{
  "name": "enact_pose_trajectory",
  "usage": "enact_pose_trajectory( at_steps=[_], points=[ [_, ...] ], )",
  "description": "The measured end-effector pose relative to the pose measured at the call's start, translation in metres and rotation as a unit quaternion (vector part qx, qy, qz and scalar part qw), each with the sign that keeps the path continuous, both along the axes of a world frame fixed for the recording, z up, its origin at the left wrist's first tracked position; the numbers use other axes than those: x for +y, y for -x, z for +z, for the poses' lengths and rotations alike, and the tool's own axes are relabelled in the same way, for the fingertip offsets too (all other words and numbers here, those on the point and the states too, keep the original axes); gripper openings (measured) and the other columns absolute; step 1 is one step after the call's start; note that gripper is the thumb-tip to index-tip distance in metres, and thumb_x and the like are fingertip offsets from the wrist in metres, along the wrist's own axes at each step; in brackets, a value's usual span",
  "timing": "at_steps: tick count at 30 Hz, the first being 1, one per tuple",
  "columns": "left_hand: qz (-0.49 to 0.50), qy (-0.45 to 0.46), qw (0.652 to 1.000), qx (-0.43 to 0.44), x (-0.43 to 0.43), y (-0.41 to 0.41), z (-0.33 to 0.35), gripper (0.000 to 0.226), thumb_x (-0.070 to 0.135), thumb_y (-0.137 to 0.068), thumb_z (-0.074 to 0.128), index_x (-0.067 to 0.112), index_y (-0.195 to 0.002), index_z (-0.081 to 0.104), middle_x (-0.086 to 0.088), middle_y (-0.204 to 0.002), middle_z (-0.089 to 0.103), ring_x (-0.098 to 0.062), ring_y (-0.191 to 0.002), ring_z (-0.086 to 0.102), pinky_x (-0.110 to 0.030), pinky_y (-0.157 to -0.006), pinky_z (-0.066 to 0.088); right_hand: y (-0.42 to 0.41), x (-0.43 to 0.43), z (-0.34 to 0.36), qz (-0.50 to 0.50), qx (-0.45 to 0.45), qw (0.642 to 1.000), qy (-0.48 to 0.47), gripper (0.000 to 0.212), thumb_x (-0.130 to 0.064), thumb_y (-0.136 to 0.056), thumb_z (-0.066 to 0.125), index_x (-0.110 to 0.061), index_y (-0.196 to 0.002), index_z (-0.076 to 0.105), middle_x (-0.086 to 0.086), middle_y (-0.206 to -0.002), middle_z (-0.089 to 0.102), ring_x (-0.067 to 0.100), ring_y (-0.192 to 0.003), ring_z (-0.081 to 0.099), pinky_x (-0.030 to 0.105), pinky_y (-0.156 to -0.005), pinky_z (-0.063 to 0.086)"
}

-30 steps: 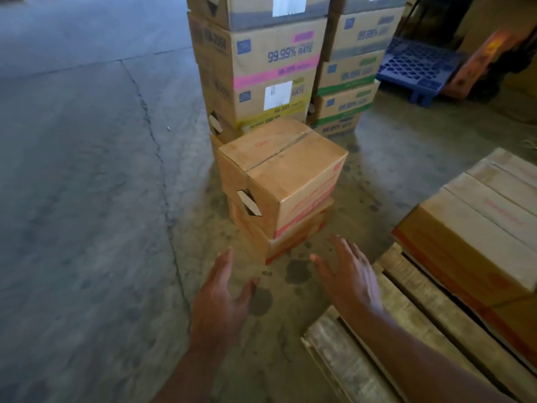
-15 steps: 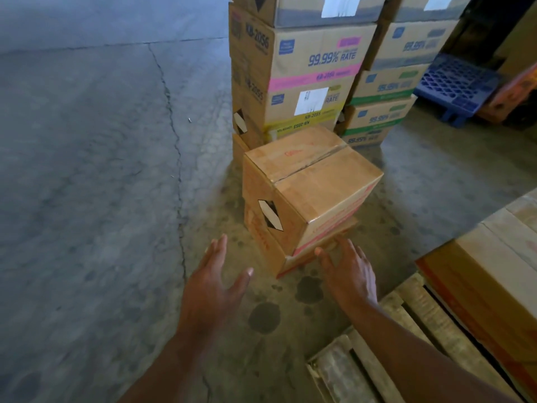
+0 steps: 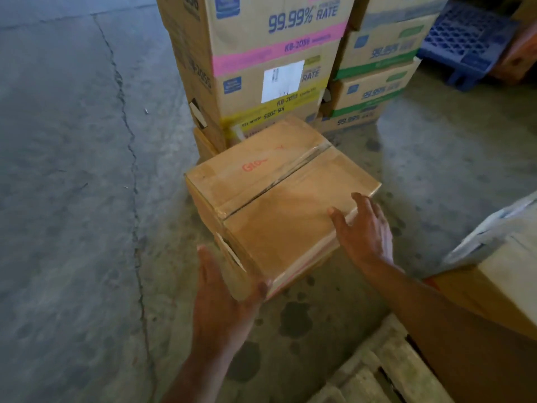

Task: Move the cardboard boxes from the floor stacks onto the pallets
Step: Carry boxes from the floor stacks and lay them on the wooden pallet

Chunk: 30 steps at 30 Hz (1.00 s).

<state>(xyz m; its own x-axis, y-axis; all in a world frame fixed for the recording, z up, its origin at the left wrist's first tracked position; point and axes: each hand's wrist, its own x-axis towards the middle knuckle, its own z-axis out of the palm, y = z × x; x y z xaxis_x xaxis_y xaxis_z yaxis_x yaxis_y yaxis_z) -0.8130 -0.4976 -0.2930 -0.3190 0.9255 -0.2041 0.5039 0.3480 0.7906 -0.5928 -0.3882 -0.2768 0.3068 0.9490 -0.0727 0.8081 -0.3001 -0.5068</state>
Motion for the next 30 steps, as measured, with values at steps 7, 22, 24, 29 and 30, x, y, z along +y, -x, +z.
enact_pose_trajectory(
  at_steps=[7,22,24,29,30],
  points=[
    [0.102,-0.021,0.992,-0.064,0.042,-0.057,-0.032,0.131,0.080,-0.060,0.068,0.006,-0.156,0.016,-0.014,-0.154,0.037,-0.029,-0.139,0.040,-0.036,-0.115,0.036,-0.065,0.092,-0.009,0.002,-0.013,0.998,0.057,0.104,-0.073,-0.082,0.062,-0.021,-0.159,0.016,0.006,-0.166,0.020,0.036,-0.148,0.027,0.053,-0.116,0.028],
    [0.123,0.048,0.947,-0.292,0.038,-0.014,-0.038,0.092,0.040,-0.065,0.088,0.054,-0.139,0.037,0.016,-0.125,0.063,-0.021,-0.107,0.066,-0.060,-0.085,0.053,-0.096,0.056,-0.029,0.009,0.173,0.973,0.152,0.085,-0.070,-0.071,0.073,-0.030,-0.141,0.048,0.003,-0.134,0.059,0.024,-0.112,0.058,0.041,-0.091,0.051],
    [0.108,0.075,0.944,-0.303,0.036,0.003,-0.034,0.087,0.036,-0.067,0.086,0.054,-0.138,0.040,0.012,-0.131,0.061,-0.029,-0.112,0.064,-0.064,-0.078,0.054,-0.092,0.023,-0.033,-0.006,0.246,0.957,0.155,0.093,-0.071,-0.069,0.073,-0.034,-0.148,0.040,0.001,-0.141,0.051,0.025,-0.123,0.052,0.050,-0.102,0.048],
    [0.078,0.054,0.959,-0.268,0.015,0.032,-0.019,0.066,0.022,-0.084,0.077,0.052,-0.134,0.047,0.017,-0.122,0.062,-0.021,-0.109,0.063,-0.055,-0.078,0.059,-0.071,-0.057,-0.036,-0.085,0.468,0.872,0.121,0.089,-0.057,-0.068,0.084,-0.044,-0.145,0.041,-0.004,-0.140,0.049,0.027,-0.121,0.056,0.055,-0.085,0.060],
    [0.068,0.053,0.960,-0.268,0.005,0.035,-0.016,0.065,0.022,-0.085,0.076,0.053,-0.134,0.047,0.019,-0.120,0.063,-0.019,-0.109,0.064,-0.056,-0.080,0.059,-0.067,-0.074,-0.033,-0.094,0.487,0.862,0.106,0.084,-0.050,-0.071,0.082,-0.043,-0.144,0.042,-0.005,-0.138,0.049,0.024,-0.119,0.057,0.053,-0.085,0.060]
  ],
)
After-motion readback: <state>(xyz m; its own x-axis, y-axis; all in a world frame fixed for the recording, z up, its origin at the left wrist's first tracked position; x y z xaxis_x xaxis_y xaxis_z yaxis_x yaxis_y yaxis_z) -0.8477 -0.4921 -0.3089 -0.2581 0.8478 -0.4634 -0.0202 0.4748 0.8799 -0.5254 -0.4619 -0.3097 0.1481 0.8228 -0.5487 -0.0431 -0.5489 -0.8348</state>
